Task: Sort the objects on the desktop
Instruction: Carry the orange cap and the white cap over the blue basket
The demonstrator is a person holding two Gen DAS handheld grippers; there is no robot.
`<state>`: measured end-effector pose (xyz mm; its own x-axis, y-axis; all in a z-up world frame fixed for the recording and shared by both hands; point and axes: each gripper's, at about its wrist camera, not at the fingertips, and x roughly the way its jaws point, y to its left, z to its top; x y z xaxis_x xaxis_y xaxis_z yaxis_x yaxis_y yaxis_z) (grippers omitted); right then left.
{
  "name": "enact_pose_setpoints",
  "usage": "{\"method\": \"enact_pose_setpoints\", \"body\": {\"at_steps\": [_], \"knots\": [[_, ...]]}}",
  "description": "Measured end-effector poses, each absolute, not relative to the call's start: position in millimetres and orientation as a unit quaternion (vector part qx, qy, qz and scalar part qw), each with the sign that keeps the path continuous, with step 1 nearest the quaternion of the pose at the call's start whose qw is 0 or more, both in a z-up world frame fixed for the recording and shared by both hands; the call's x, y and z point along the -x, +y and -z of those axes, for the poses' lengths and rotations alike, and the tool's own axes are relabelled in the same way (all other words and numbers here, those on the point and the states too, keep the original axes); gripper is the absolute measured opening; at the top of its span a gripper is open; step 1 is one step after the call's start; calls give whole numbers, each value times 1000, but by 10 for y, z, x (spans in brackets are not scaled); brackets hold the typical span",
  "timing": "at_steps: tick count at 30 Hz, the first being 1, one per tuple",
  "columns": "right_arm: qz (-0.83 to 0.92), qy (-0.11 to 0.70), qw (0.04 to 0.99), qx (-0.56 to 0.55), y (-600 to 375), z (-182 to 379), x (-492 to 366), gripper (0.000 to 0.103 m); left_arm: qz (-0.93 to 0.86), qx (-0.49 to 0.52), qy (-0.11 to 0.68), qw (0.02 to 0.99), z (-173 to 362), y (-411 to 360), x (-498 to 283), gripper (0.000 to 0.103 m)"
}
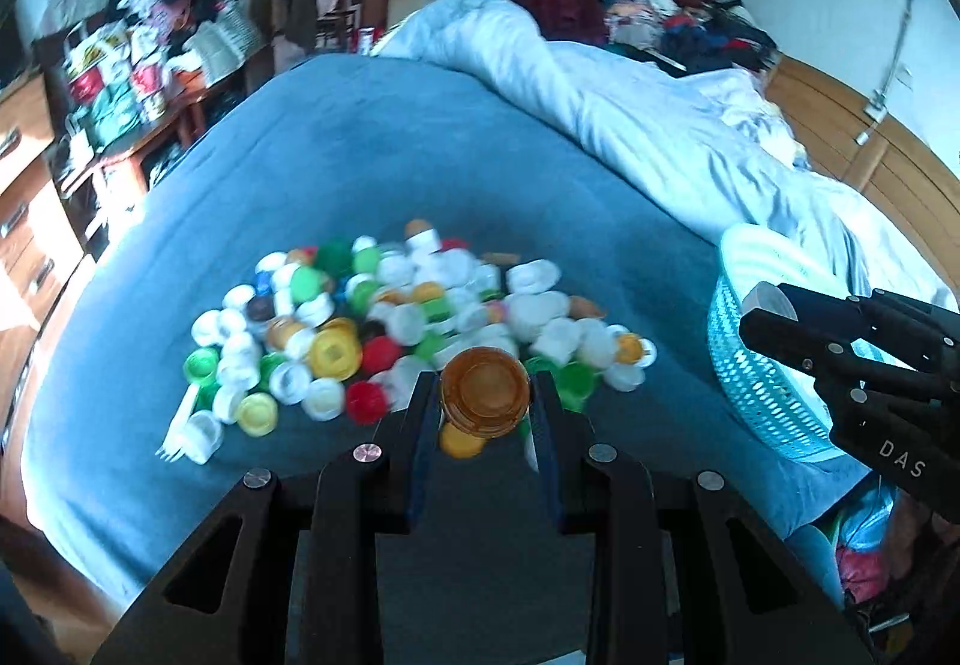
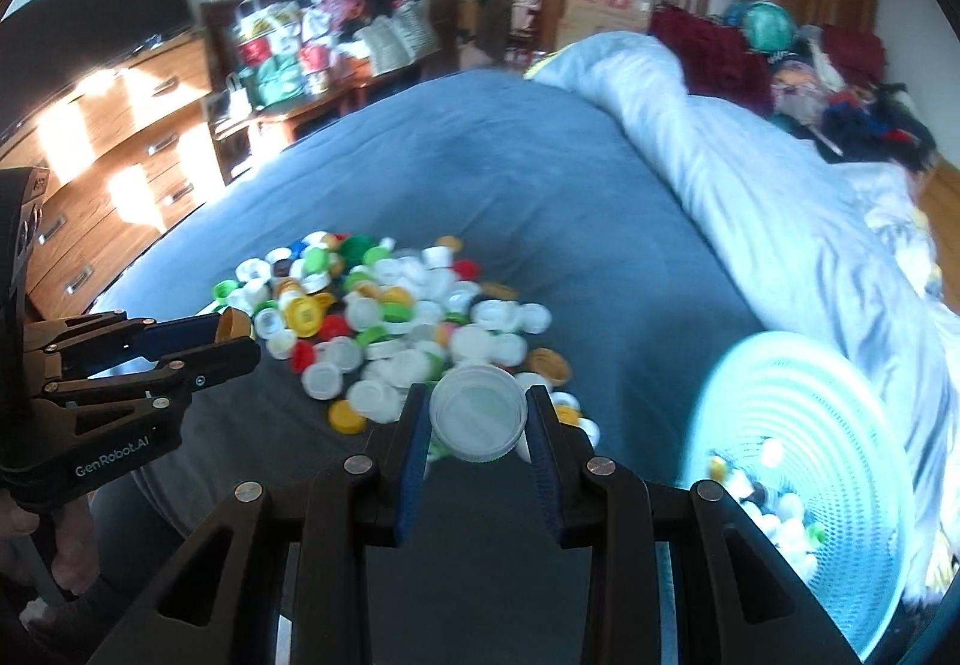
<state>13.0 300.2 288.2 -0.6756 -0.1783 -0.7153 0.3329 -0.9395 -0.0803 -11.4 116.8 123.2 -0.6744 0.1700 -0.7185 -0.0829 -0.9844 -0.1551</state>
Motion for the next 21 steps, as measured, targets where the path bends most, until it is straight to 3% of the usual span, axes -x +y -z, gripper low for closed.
{"method": "enact_pose_setpoints", "body": {"at_steps": [21], "knots": [[940,70,40,-333,4194,-3216,-418,34,-911,382,10,154,-1617,2601,293,25]]}}
